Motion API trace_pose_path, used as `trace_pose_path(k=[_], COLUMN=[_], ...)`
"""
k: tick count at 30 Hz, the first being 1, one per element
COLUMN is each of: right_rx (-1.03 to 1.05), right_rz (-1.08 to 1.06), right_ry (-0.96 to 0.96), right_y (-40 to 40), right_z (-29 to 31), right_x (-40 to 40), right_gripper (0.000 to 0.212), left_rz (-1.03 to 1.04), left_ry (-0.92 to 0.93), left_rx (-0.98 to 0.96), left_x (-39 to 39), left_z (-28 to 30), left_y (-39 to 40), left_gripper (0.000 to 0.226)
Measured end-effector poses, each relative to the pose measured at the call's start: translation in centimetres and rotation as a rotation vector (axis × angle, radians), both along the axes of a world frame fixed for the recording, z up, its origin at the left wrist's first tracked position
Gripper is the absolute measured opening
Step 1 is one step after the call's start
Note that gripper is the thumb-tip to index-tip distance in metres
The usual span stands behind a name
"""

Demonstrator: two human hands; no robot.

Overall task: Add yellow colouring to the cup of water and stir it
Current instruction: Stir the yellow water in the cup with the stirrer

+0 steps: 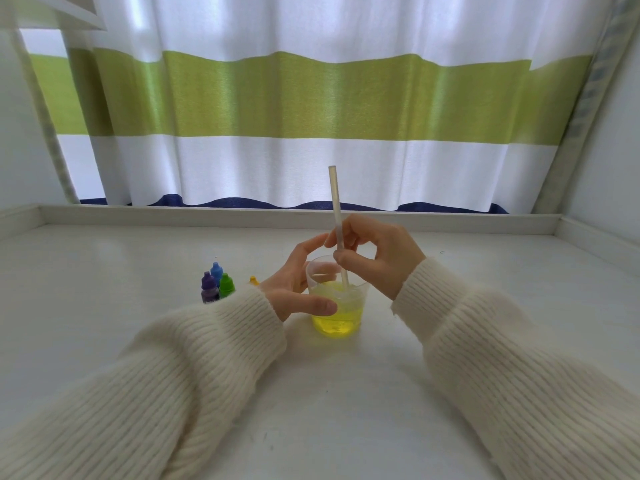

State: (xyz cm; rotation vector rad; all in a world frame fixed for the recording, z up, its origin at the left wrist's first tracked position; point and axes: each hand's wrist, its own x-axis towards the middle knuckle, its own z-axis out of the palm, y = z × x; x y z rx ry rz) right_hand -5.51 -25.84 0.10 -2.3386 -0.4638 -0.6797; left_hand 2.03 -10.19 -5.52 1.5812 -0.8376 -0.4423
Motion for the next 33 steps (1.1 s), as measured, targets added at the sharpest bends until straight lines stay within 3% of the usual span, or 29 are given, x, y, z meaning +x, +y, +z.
trace_pose_path(k=[7, 23, 33], right_rx=[0.056, -0.112, 0.027], right_rz=[0.034, -0.140, -0.026], right_ry=[0.011, -0.099, -0.007], right_y=[0.3, -0.9, -0.4], right_z=[0.0, -0.4, -0.1], right_x=[0.0, 1.1, 0.4], right_gripper=[0.007, 0.007, 0.014], left_rz=[-0.027, 0.026, 0.019], left_ry=[-0.044, 0.007, 0.017], left_rx=[0.032, 0.024, -0.004], left_x=[0.2, 0.0, -0.6], left_z=[0.0, 0.1, 0.5], left_y=[-0.1, -0.1, -0.2], left_gripper=[0.089, 0.088, 0.090])
